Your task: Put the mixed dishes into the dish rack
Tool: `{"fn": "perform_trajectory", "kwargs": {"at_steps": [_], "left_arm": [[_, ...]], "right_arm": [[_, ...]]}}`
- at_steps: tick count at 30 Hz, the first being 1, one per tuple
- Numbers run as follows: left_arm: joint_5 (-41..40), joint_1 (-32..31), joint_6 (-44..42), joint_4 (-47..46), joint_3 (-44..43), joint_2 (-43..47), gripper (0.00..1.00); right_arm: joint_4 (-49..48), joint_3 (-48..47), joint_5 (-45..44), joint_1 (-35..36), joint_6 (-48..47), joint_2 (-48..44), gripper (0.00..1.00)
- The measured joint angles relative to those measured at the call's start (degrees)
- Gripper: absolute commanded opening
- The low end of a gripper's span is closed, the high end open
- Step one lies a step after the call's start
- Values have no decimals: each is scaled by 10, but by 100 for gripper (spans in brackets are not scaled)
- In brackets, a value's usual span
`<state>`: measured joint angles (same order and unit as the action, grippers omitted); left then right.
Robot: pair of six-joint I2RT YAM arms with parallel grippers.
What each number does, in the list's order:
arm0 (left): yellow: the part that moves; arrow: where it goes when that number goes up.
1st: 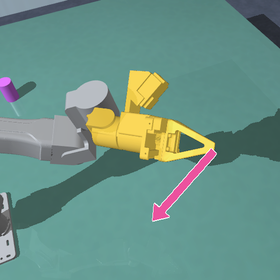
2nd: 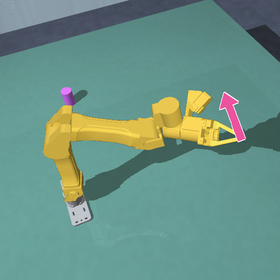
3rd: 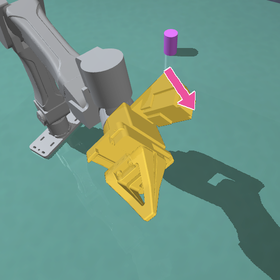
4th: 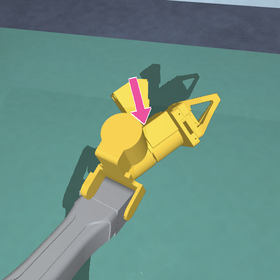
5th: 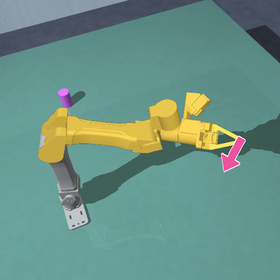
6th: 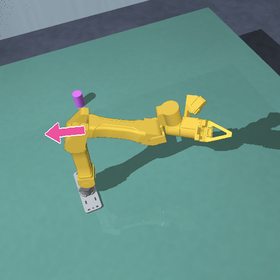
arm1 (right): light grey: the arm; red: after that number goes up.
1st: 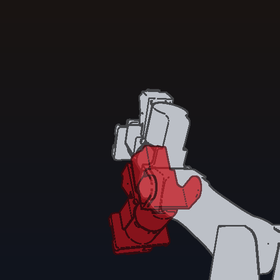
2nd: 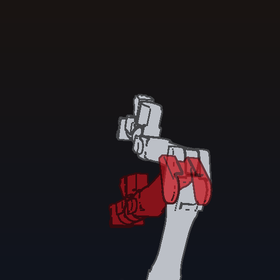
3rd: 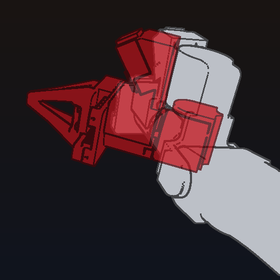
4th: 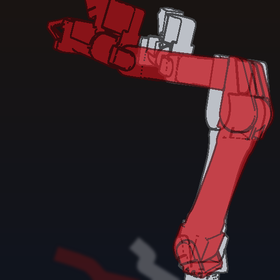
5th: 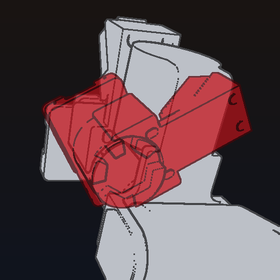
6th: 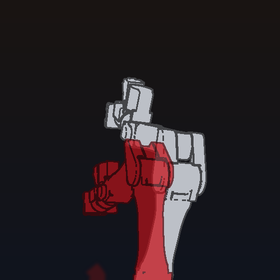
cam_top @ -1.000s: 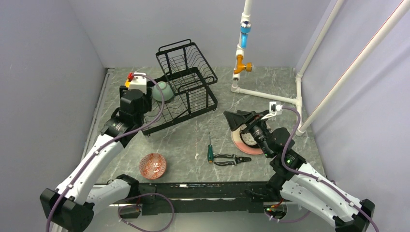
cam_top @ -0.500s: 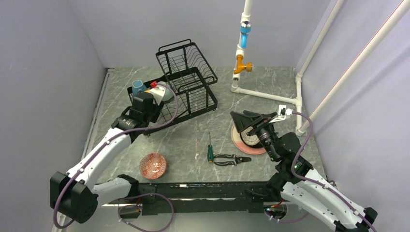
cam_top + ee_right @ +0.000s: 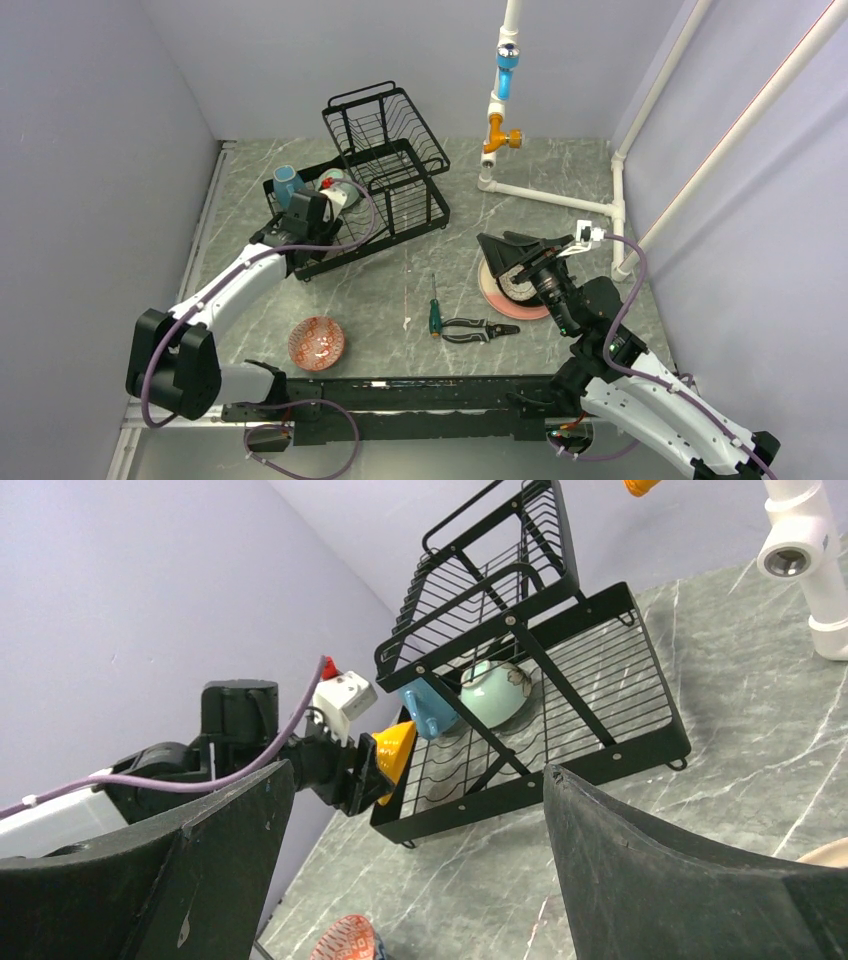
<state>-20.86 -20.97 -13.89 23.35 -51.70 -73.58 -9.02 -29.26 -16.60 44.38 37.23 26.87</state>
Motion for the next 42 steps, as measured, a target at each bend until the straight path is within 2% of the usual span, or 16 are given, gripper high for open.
{"fn": "perform_trajectory", "kwargs": {"at_steps": [5, 6, 12, 18, 20, 22, 24, 25, 30, 35, 37, 39, 42], "left_arm": [[-2, 9, 0, 1, 0, -33, 0], [-2, 9, 0, 0, 0, -40, 3], [-14, 8, 7, 1, -9, -64, 44], [-24, 8, 17, 6, -30, -88, 66], [-26, 8, 20, 7, -30, -88, 77], [-29, 8, 27, 13, -33, -88, 82], [-28, 8, 35, 15, -33, -88, 93], [-26, 8, 37, 16, -33, -88, 95], [-13, 9, 47, 18, -33, -82, 97], [10, 9, 50, 14, -32, -49, 94], [23, 14, 52, 5, -26, -28, 84], [40, 24, 60, -2, -18, -3, 70], [86, 66, 83, -18, -12, 26, 67]], "right_arm": [[0, 1, 1, 0, 0, 4, 96], [-1, 1, 1, 0, 1, 6, 95], [-3, 4, 2, 0, 3, 20, 95], [-5, 4, 2, 0, 3, 23, 95], [-5, 5, 2, 0, 3, 23, 95], [-6, 6, 2, 0, 4, 24, 96], [-7, 6, 2, 0, 4, 27, 95], [-7, 6, 2, 0, 4, 29, 95], [-7, 6, 2, 0, 4, 31, 96], [-6, 6, 2, 0, 4, 30, 95], [-6, 6, 2, 0, 4, 31, 95], [-6, 6, 2, 0, 4, 32, 96], [-6, 6, 5, 0, 4, 36, 95]]}}
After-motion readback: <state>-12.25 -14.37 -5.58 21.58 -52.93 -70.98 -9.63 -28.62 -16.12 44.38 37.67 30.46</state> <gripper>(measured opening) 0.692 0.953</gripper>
